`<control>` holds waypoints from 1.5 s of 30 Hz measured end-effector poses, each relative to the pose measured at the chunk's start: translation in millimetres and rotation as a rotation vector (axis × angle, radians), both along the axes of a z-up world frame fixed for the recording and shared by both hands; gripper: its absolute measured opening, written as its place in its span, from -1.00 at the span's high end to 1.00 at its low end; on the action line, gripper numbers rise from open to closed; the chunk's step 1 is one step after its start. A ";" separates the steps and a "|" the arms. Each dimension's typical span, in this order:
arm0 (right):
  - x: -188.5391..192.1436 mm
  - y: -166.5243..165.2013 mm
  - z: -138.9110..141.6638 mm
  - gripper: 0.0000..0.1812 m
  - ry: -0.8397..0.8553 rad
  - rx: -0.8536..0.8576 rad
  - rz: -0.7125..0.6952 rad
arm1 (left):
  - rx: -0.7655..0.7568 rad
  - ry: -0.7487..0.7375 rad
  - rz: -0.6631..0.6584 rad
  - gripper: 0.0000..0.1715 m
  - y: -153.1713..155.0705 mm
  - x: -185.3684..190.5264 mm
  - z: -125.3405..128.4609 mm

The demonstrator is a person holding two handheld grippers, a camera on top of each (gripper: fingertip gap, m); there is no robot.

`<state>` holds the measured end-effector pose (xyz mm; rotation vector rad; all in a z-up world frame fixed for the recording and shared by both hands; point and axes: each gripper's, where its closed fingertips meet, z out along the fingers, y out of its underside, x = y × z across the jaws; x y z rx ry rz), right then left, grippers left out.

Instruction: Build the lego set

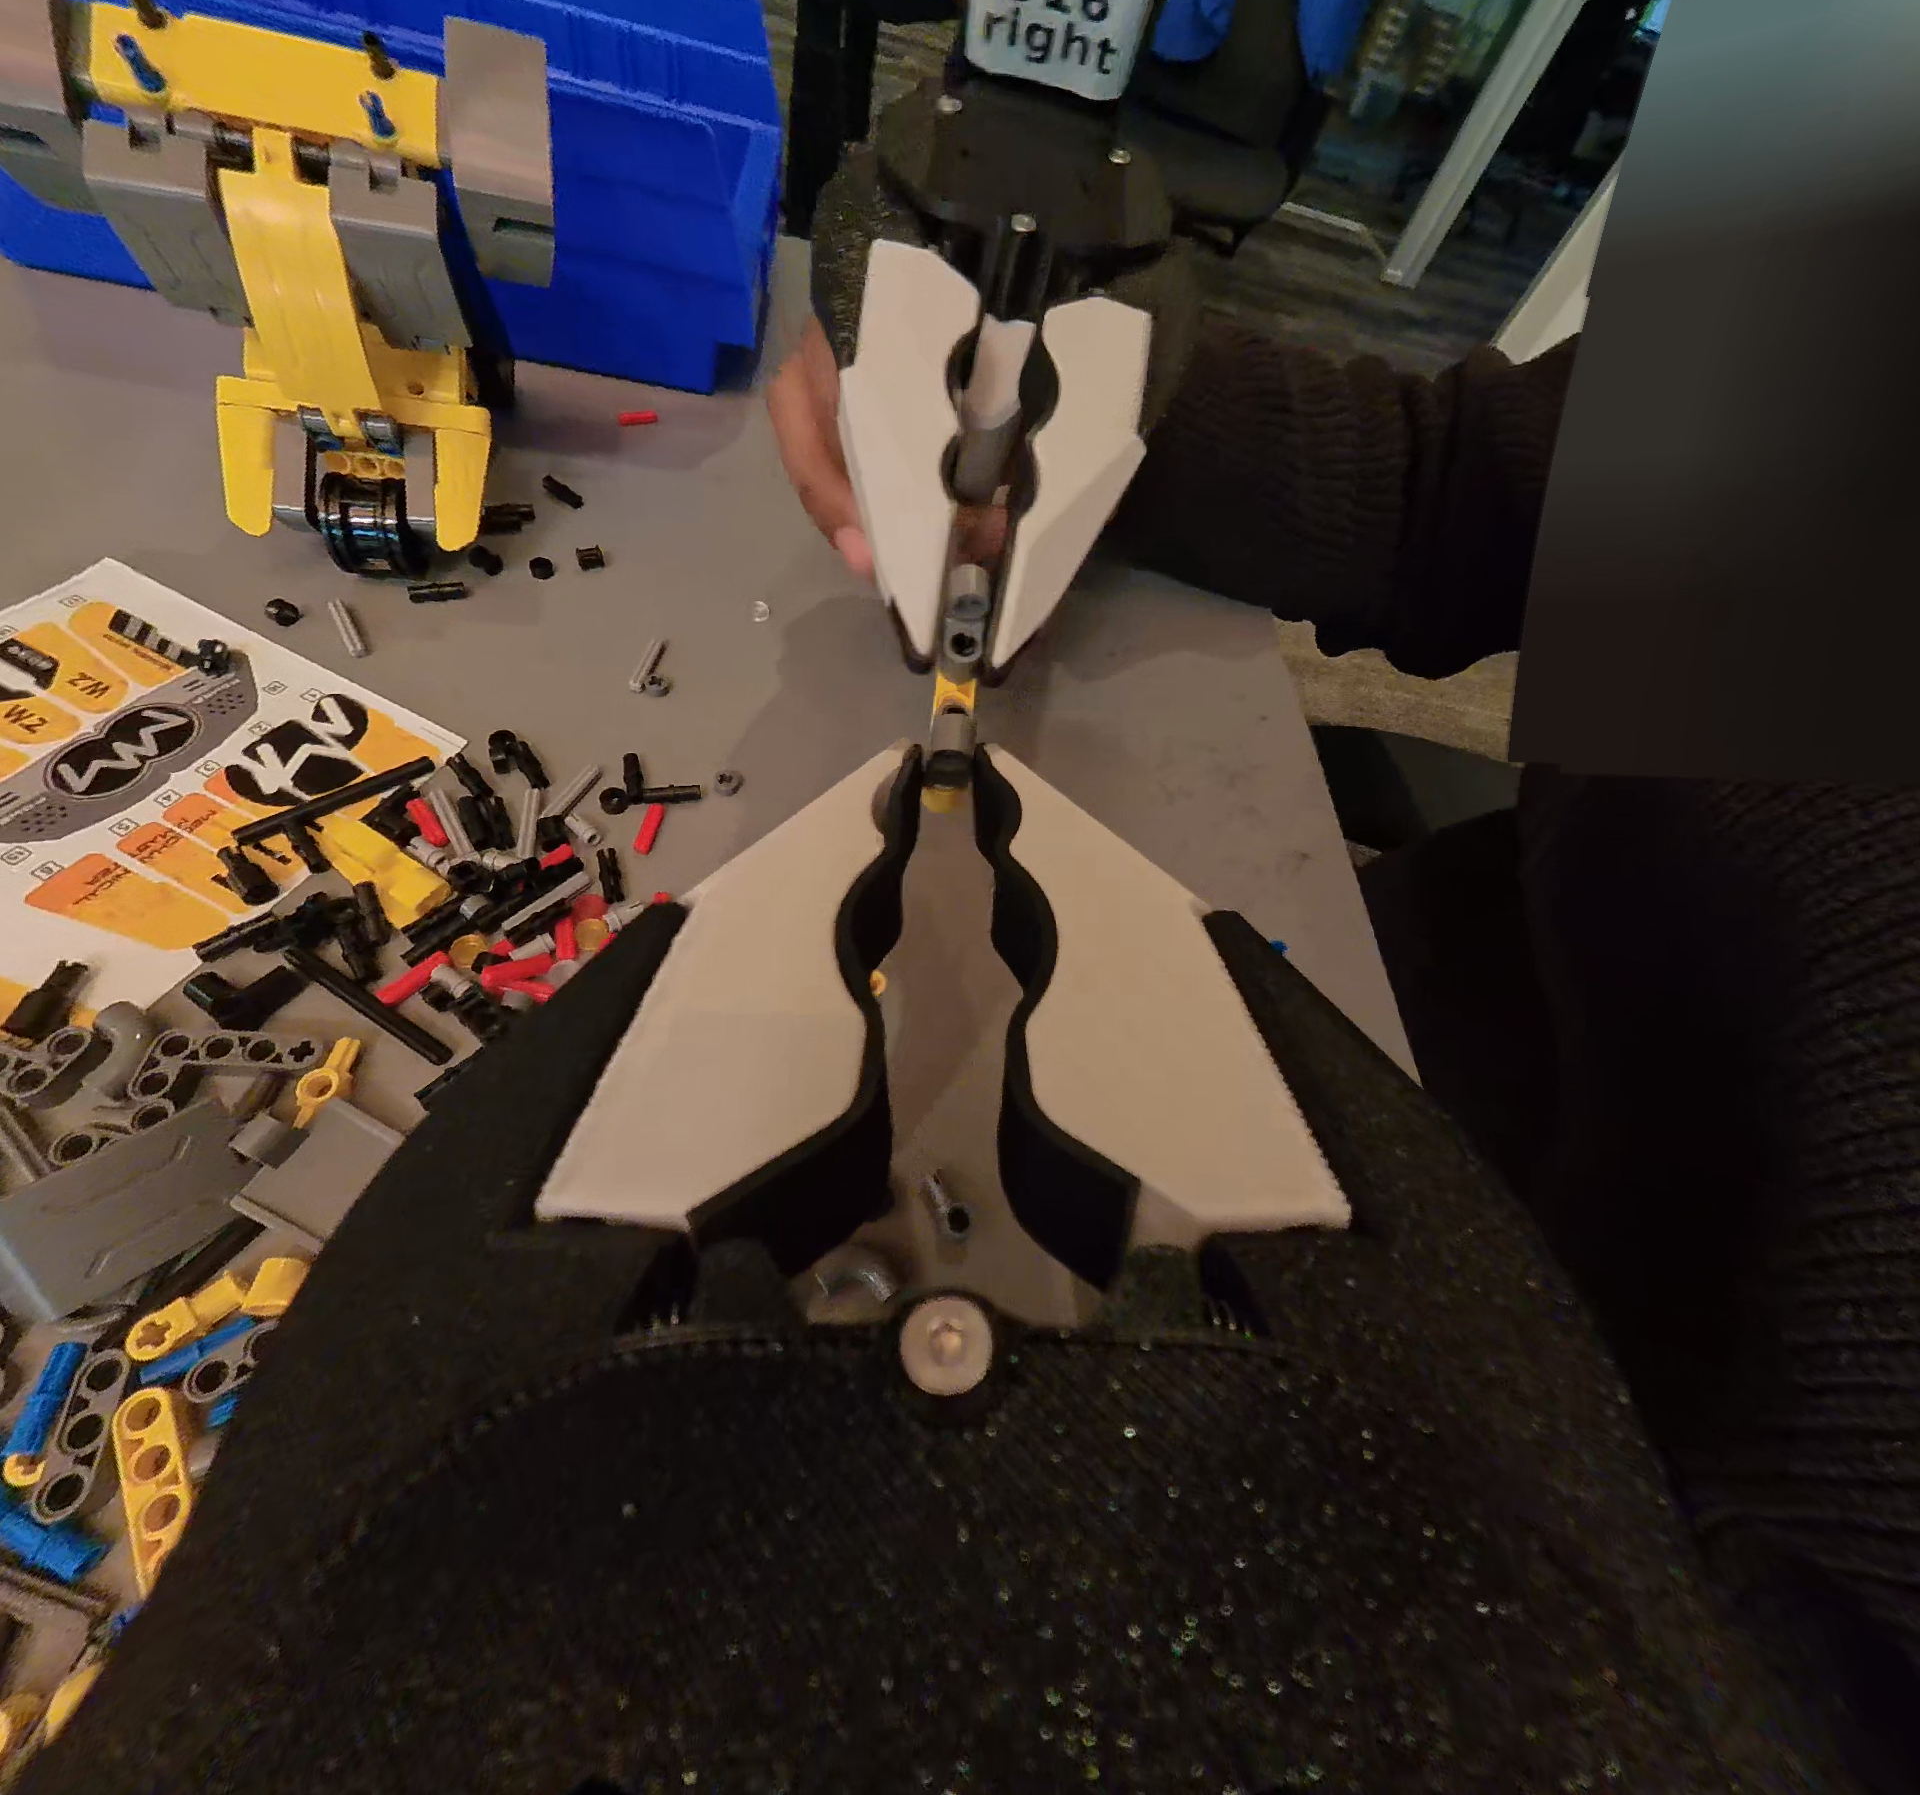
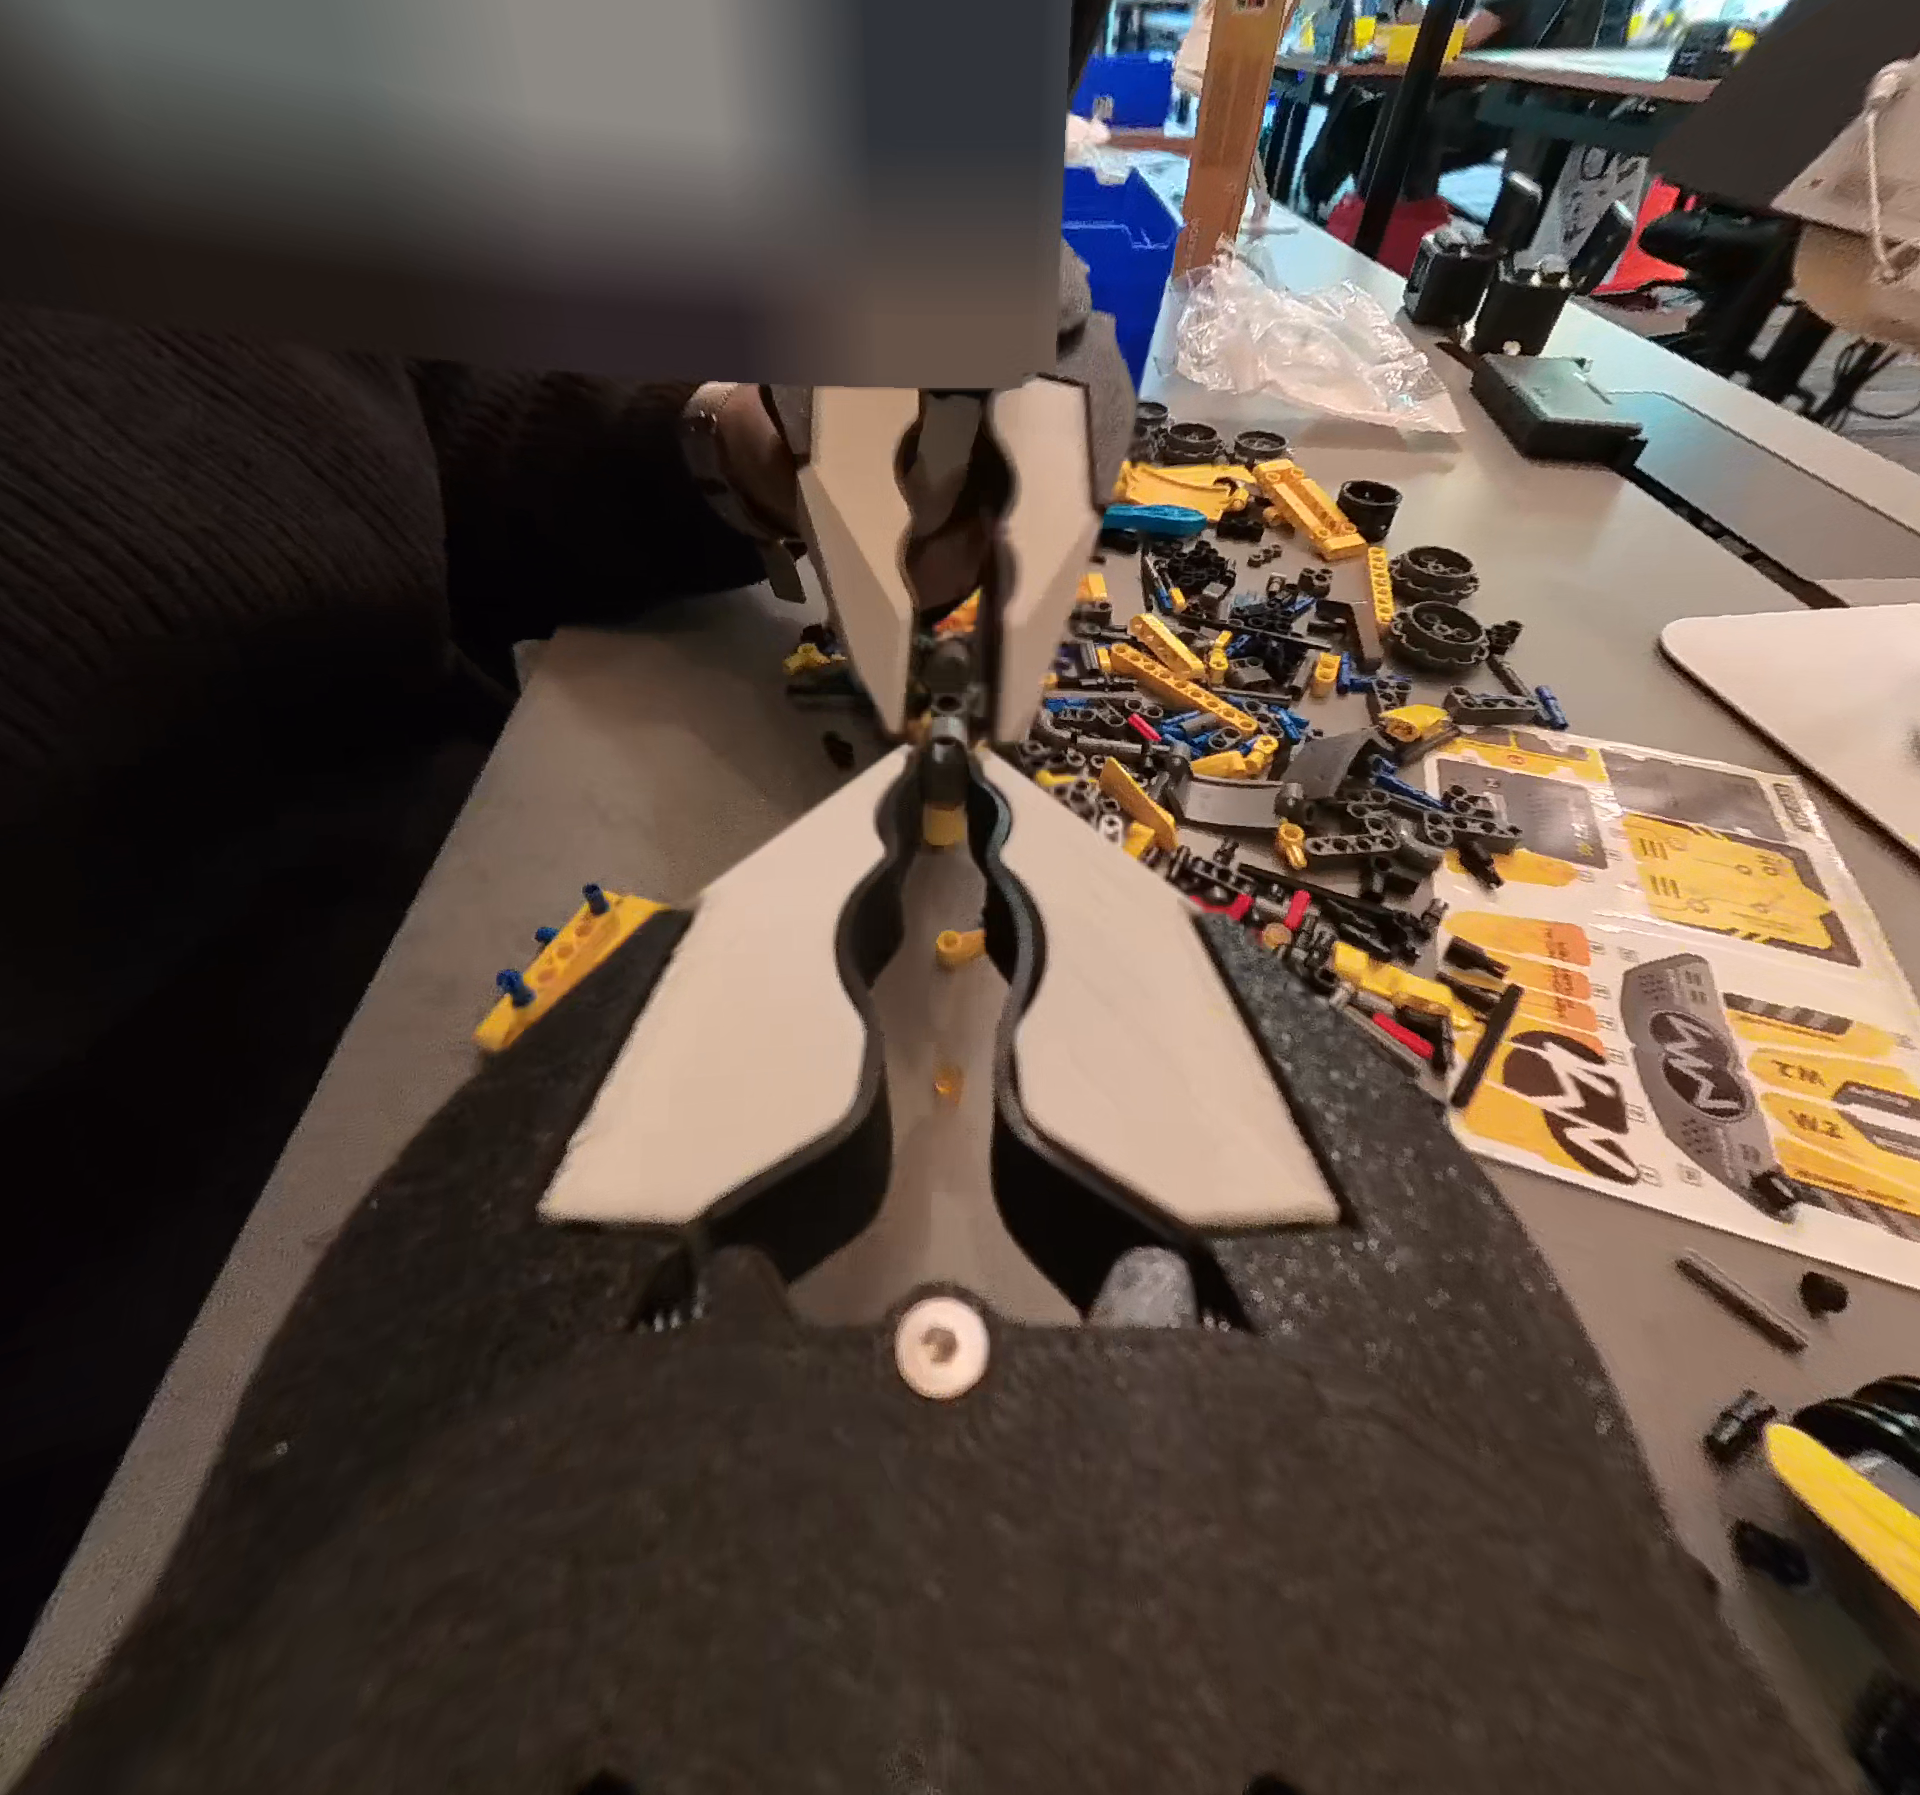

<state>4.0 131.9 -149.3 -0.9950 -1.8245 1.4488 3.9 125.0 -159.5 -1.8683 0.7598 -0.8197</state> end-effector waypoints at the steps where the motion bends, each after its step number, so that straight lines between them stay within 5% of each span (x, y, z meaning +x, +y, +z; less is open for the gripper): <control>1: 0.2 0.9 -3.0 0.93 -0.015 0.017 -0.003 | -0.003 -0.007 0.015 0.71 2.4 -0.9 -0.4; 3: 0.6 7.3 -7.9 0.93 -0.051 0.038 -0.028 | -0.021 -0.051 0.049 0.29 7.3 -4.3 2.7; 5: 2.5 16.8 -13.7 0.93 -0.099 0.044 -0.061 | -0.022 -0.080 0.107 0.13 14.3 -13.6 5.6; 11: 9.6 31.0 -74.3 0.93 -0.401 0.158 -0.104 | -0.022 -0.109 0.196 0.09 24.2 -29.7 8.2; 17: 8.2 30.2 -98.7 0.77 -0.467 0.267 -0.114 | -0.017 -0.117 0.217 0.12 25.6 -33.0 10.7; 22: 5.1 25.3 -81.1 0.50 -0.406 0.171 -0.091 | -0.011 -0.148 0.228 0.14 25.6 -36.1 16.0; 30: -7.8 56.1 21.3 0.54 0.084 -0.159 -0.233 | -0.026 -0.101 0.226 0.16 24.8 -33.6 9.1; 45: -29.1 34.8 -20.5 0.26 -0.176 -0.357 -0.210 | 0.056 -0.019 0.299 0.43 32.1 -45.7 7.3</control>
